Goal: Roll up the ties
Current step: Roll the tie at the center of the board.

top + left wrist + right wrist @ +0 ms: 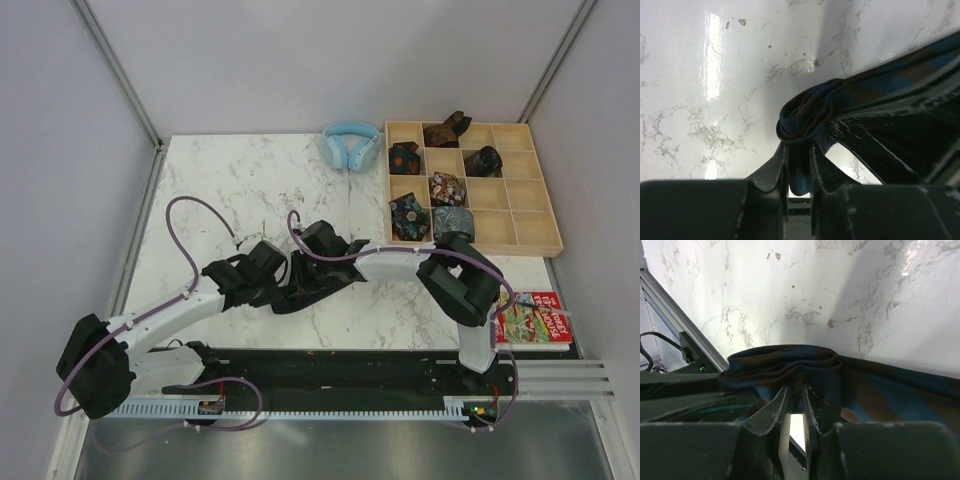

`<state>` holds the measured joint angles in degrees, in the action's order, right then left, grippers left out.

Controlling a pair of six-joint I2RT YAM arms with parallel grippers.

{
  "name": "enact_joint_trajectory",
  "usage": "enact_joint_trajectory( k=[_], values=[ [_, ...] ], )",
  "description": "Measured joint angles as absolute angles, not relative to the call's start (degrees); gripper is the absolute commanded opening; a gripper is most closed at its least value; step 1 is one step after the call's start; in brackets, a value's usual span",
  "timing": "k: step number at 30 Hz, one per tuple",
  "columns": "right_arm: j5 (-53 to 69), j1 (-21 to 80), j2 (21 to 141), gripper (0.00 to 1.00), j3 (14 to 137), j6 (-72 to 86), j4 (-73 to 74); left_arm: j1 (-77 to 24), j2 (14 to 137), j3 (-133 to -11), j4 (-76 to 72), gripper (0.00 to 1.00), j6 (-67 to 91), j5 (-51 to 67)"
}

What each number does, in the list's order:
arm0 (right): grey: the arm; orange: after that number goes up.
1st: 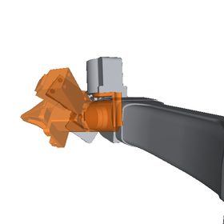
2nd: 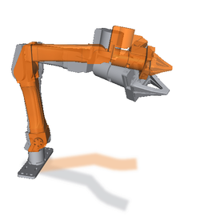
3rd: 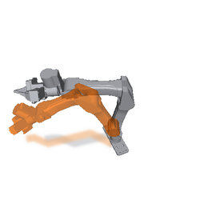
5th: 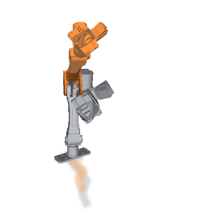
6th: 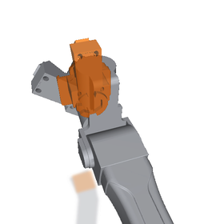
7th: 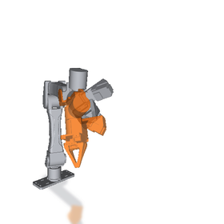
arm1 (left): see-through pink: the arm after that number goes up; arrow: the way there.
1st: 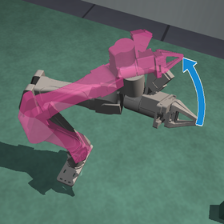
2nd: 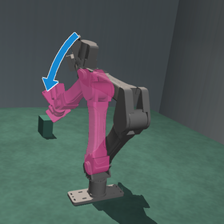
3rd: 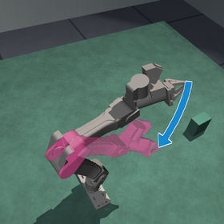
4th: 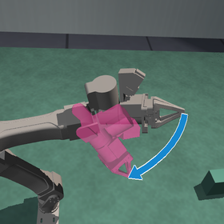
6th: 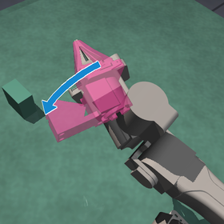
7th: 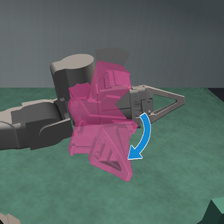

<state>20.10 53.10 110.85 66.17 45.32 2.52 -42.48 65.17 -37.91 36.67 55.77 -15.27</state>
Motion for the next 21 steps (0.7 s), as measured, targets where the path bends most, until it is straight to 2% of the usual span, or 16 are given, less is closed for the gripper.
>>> enact_joint_trajectory(
  k=[6,21],
  values=[
    [19.5,53.4,110.8,0.23,67.5,46.0,4.3,-42.5,65.1,-45.6,46.1,0.13,52.7,-14.8],
    [17.1,60.8,115.5,0.23,73.1,51.1,6.2,-42.4,65.8,-50.2,56.0,0.12,49.5,-12.5]
  ],
)
